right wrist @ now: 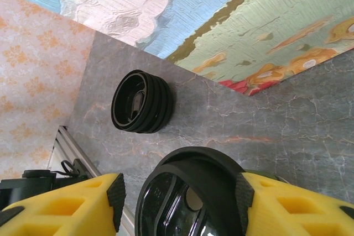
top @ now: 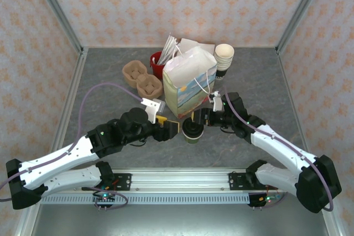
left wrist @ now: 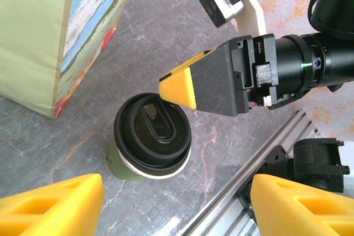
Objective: Pack the takeout coffee
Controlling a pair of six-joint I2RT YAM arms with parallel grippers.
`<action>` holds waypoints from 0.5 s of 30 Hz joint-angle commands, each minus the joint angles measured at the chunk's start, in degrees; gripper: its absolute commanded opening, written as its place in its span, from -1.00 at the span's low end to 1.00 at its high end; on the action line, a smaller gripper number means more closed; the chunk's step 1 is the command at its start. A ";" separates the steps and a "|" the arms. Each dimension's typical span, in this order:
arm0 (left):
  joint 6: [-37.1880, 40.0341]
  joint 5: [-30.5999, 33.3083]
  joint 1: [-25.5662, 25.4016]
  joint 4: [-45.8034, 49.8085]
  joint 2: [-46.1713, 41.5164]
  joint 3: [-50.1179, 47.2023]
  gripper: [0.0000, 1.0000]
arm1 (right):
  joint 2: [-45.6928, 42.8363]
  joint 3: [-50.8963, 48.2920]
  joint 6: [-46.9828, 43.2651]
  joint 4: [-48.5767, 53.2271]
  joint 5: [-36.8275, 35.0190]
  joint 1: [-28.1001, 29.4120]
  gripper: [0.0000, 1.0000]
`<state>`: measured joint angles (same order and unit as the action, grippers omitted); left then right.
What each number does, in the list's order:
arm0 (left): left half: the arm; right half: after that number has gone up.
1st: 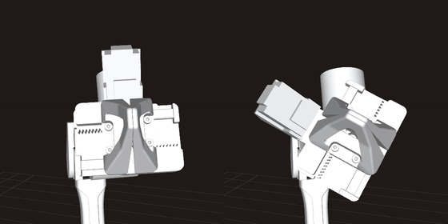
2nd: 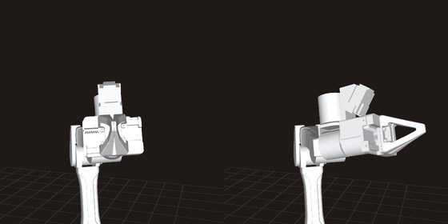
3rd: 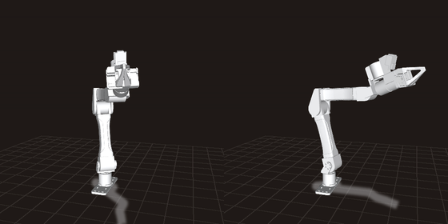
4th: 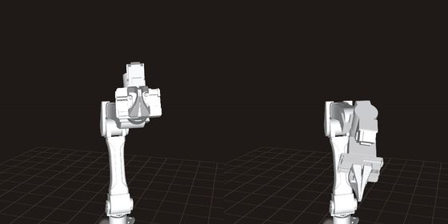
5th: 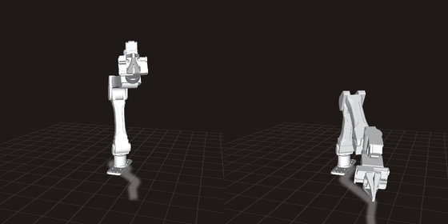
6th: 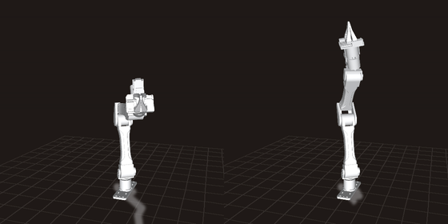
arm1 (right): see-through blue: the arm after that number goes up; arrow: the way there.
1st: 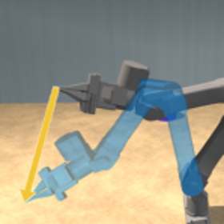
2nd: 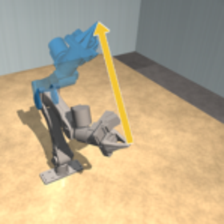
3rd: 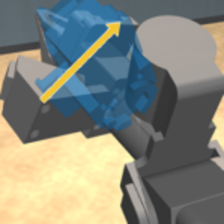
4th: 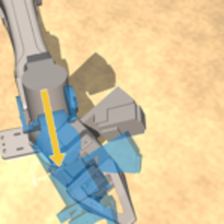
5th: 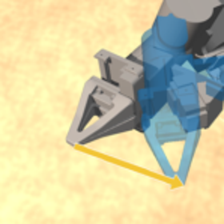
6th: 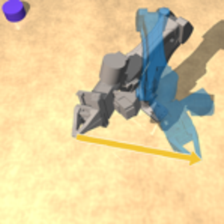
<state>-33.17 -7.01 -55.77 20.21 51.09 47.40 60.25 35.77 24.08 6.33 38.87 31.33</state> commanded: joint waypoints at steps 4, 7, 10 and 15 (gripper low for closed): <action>-0.80 1.19 0.13 0.33 -0.08 -0.45 0.44 | -1.00 -0.96 -1.30 -1.41 0.94 0.43 0.15; -0.87 1.71 0.15 0.71 0.95 -0.16 0.44 | -1.34 -1.14 -1.29 -1.33 1.01 0.76 0.15; -1.76 3.48 0.13 1.48 2.09 0.04 0.43 | -2.18 -1.40 -1.31 -0.84 0.94 0.92 0.15; -4.04 5.71 0.14 1.93 5.58 0.76 0.45 | -3.62 -2.00 -1.27 -0.44 0.90 1.10 0.15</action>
<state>-35.09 -4.38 -55.77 20.60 55.29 47.42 58.19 34.81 23.90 6.39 39.05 32.01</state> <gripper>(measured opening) 0.724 0.575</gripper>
